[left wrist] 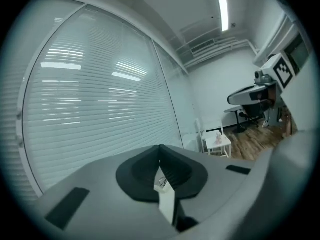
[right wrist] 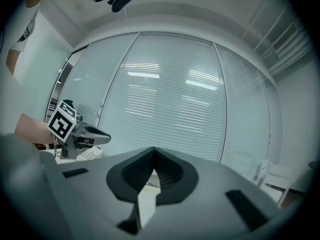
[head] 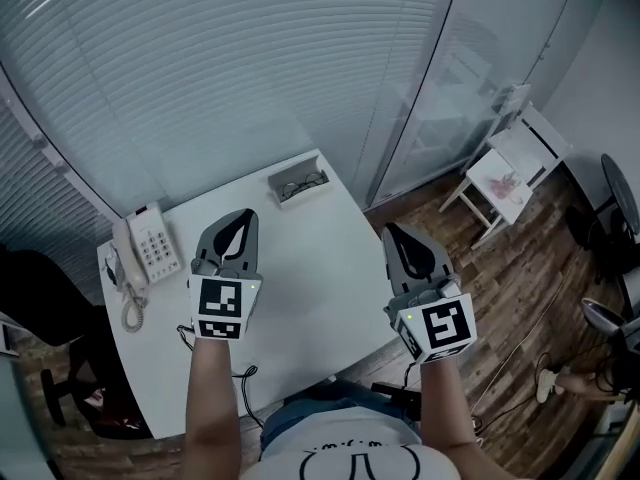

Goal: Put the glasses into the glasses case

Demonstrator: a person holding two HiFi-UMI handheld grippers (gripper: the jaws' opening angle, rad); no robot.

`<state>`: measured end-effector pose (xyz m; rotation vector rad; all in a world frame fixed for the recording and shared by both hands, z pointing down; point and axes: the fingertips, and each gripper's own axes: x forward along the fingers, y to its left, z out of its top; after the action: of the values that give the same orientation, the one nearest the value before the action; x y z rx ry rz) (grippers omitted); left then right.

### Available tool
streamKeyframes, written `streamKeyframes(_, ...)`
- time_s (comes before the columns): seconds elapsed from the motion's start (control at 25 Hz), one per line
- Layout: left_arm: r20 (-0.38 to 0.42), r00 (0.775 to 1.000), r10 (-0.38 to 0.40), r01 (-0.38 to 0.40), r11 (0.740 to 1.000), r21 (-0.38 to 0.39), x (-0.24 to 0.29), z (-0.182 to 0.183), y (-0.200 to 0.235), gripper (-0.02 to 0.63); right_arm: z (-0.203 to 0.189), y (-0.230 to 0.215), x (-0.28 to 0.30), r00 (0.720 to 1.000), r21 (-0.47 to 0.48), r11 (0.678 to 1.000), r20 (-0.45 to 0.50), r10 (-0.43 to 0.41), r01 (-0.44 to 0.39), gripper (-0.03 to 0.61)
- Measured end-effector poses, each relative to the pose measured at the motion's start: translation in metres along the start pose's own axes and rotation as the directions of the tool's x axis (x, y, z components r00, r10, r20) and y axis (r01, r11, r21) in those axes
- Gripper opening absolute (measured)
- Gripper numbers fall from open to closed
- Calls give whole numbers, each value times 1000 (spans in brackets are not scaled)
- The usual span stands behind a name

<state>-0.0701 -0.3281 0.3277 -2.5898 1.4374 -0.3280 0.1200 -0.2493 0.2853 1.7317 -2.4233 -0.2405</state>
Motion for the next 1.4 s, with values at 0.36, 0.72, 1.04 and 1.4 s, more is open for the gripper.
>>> streamKeyframes(0.36,110,988,110,-97,989,-111,-49,42,-11,17,19,-10,-27,998,24,999,59,-38,37,11)
streamKeyframes(0.72,162,979,125,-111,990,-91,-56,64,-19,17,34,-16,-34,994,31,998,94,-62,59,9)
streamKeyframes(1.04,201,972,125,-106,989,-103,-54,80,-24,17,40,-21,-38,991,20,997,109,-72,70,9)
streamKeyframes(1.4,219,967,131,-110,988,-105,-54,92,-28,17,42,-33,-44,992,18,996,93,-90,89,9)
